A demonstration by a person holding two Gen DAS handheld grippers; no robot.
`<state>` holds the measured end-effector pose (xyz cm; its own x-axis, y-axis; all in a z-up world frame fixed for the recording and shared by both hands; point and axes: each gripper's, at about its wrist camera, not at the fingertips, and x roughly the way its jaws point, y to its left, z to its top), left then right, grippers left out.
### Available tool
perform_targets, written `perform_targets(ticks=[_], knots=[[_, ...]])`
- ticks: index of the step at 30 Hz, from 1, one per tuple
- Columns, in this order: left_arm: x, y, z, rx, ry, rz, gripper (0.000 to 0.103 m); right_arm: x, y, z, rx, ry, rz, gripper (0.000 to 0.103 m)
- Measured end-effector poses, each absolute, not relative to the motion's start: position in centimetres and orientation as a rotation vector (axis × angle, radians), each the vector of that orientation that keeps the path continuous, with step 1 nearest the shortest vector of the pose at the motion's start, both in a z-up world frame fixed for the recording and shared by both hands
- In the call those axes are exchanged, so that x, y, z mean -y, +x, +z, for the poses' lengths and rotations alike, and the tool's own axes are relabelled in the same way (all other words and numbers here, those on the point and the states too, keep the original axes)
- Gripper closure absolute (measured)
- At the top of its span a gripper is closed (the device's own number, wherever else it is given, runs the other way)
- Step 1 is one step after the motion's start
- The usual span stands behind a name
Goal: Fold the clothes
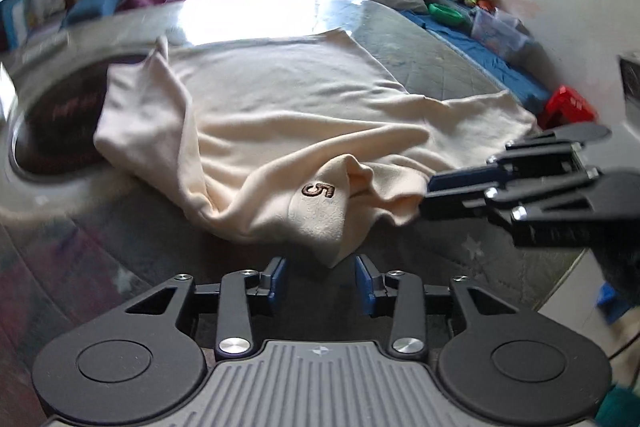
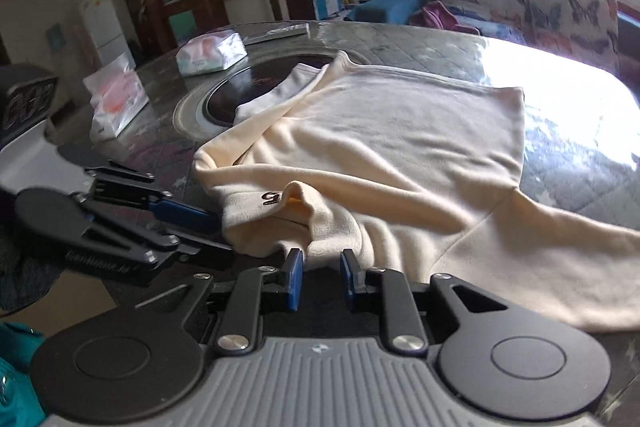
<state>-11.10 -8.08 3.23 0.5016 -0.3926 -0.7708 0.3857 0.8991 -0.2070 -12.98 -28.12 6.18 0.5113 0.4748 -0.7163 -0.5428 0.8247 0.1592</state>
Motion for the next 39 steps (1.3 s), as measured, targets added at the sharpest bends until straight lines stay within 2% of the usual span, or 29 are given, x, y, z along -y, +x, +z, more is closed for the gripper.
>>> perform_targets(ticks=[4,5,7,11,16,24,28,30,33,34,39], knots=[[8.1,-10.6,3.0,-0.946,-0.071,-0.467,0.068,28.1,-13.3,6.4,-0.82,-0.119,0.617,0.083],[8.1,-10.6,3.1,-0.945,-0.082,-0.476,0.081,28.2,-13.4,6.4,-0.817,-0.122,0.617,0.083],[8.1,-10.6,3.2,-0.941,-0.089,-0.497,0.092,28.3,-13.4,6.6,-0.811,-0.127,0.617,0.083],[7.5,-11.2,4.5,-0.918,-0.091,-0.57,0.096,28.6,-13.6,7.0,-0.789,-0.143,0.613,0.083],[5.5,-11.7,6.2,-0.928,-0.139,-0.661,0.097,29.1,-13.2,7.6,-0.757,-0.162,0.598,0.083],[5.4,-12.1,4.8,-0.988,-0.029,-0.653,0.096,27.0,-12.0,6.0,-0.763,-0.223,0.645,0.083],[5.3,-12.5,6.1,-0.927,0.03,-0.651,0.093,26.2,-12.8,5.0,-0.797,-0.273,0.686,0.082],[5.8,-12.6,6.8,-0.867,0.074,-0.648,0.09,26.2,-13.4,4.9,-0.799,-0.297,0.691,0.08],[7.8,-12.3,6.8,-0.794,0.161,-0.657,0.078,26.3,-13.9,4.9,-0.797,-0.309,0.679,0.078],[8.6,-12.2,6.6,-0.775,0.194,-0.665,0.071,26.2,-14.0,5.0,-0.795,-0.312,0.679,0.078],[11.3,-11.4,4.2,-0.725,0.337,-0.668,0.071,26.1,-14.2,4.8,-0.796,-0.322,0.668,0.079]])
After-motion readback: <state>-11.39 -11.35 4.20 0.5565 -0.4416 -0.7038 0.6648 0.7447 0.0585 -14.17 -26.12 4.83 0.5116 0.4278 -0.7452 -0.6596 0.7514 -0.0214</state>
